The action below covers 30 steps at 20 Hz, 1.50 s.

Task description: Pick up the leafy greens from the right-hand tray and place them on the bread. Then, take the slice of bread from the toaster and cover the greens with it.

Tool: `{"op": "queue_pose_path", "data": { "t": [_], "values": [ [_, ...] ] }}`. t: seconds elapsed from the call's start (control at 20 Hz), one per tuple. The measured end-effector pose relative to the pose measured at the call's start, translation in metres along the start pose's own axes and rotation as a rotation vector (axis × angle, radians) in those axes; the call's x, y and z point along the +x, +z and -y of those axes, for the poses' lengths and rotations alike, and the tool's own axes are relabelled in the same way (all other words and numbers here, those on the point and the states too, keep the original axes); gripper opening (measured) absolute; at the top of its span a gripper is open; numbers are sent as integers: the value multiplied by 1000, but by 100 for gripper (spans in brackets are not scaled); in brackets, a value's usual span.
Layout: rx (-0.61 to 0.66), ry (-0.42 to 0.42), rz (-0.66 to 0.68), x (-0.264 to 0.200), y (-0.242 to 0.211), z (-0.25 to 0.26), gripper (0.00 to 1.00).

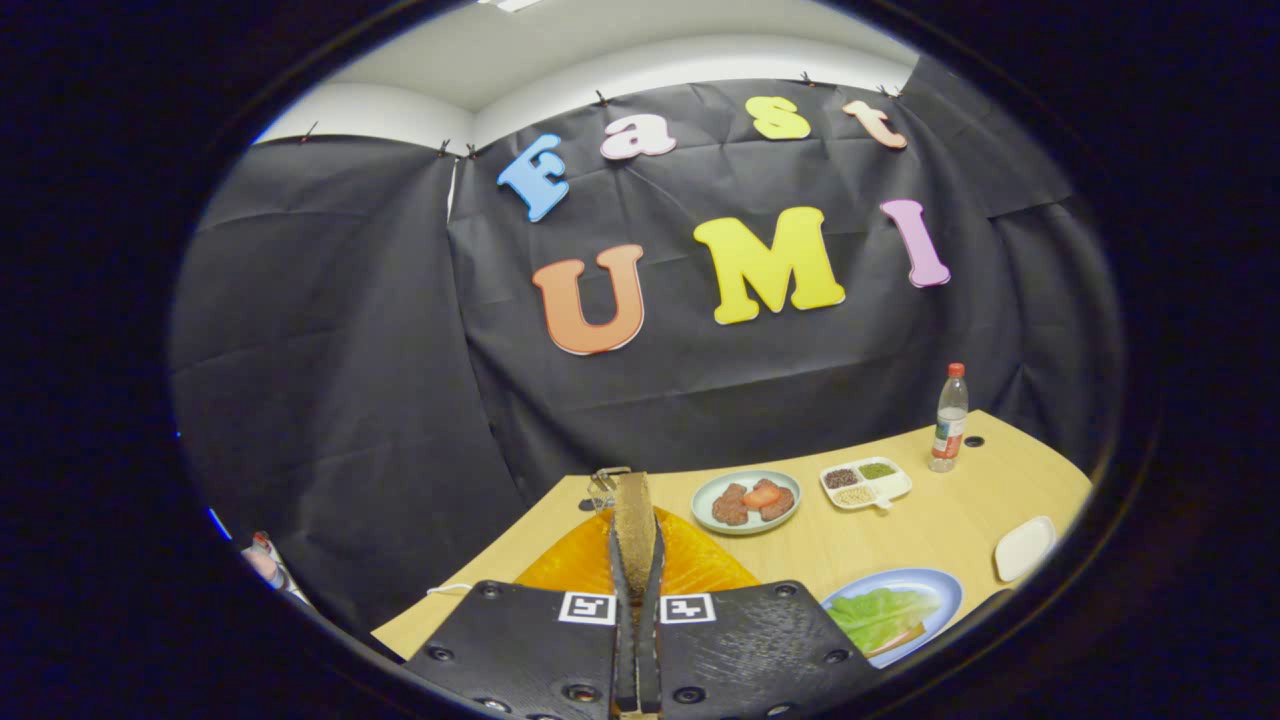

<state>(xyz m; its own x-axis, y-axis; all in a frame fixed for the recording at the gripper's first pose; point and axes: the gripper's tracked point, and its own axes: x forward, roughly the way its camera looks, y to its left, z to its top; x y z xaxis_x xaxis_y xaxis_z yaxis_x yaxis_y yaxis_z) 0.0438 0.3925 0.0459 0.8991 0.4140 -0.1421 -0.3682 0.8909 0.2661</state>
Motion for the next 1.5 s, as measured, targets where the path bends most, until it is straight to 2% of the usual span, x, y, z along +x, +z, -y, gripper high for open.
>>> {"op": "queue_pose_path", "data": {
  "t": [0.15,0.5,0.7,1.0,1.5],
  "values": [
    [-31,-11,27,-20,4,17,2],
    [-2,-108,61,-48,-6,89,2],
    [10,-177,32,-46,-32,126,1],
    [85,-235,-46,-28,-80,166,1],
    [266,-242,-127,-11,-137,209,1]
  ]
}}
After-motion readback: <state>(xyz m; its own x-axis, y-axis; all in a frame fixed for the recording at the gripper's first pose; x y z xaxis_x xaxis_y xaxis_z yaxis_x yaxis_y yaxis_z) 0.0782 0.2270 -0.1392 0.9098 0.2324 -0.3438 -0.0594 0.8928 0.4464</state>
